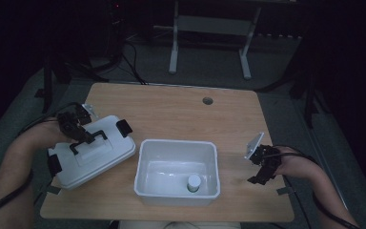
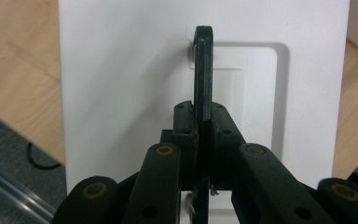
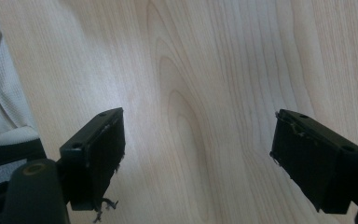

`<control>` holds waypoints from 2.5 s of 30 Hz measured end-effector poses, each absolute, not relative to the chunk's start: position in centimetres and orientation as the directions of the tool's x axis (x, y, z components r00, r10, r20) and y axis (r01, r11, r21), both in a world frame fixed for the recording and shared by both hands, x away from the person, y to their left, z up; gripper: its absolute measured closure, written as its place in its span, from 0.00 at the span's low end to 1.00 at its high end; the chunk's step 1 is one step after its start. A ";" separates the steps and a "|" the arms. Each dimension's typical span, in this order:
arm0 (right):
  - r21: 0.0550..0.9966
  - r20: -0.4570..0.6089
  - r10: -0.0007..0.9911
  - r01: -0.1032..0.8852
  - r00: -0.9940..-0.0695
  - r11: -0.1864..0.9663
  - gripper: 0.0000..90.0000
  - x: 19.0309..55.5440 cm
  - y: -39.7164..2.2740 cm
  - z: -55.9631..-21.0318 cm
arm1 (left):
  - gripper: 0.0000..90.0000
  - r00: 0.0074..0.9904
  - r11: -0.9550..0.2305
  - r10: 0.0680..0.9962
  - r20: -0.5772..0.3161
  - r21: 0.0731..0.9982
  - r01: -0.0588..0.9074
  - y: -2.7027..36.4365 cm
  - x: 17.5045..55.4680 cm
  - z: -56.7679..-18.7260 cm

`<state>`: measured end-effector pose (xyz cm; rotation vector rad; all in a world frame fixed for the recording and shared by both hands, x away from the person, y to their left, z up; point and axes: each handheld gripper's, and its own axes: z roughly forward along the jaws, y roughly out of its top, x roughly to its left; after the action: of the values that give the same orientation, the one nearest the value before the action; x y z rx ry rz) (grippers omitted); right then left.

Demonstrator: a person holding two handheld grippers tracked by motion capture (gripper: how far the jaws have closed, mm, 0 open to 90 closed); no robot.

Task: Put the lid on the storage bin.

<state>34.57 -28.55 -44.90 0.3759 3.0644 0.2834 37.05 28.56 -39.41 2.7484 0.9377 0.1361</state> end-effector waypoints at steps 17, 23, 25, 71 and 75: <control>0.184 -0.026 0.273 0.263 -0.962 0.947 0.19 34.4 -29.5 -44.9 | 0.93 0.862 -0.847 0.494 0.112 0.287 0.448 24.6 35.3 -31.9; 0.190 -0.027 0.275 0.266 -0.961 0.945 0.19 34.4 -29.6 -44.8 | 0.93 0.886 -0.864 0.451 0.112 0.304 0.401 22.7 35.2 -30.9; 0.190 -0.026 0.276 0.266 -0.961 0.945 0.19 34.4 -29.7 -44.8 | 0.93 0.893 -0.871 0.433 0.120 0.310 0.381 21.9 35.1 -30.8; 0.182 0.008 0.295 0.292 -0.955 0.939 0.19 34.3 -29.8 -45.9 | 0.93 0.997 -0.955 0.006 0.076 0.295 -0.017 2.5 32.9 -32.6; 0.187 0.004 0.295 0.291 -0.955 0.938 0.19 34.3 -29.8 -45.9 | 0.93 0.998 -0.956 0.000 0.066 0.292 -0.019 1.6 32.8 -33.0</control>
<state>34.29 -29.80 -45.93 0.4639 3.0686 0.2904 32.80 1.58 -32.98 2.8430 -0.0141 0.0940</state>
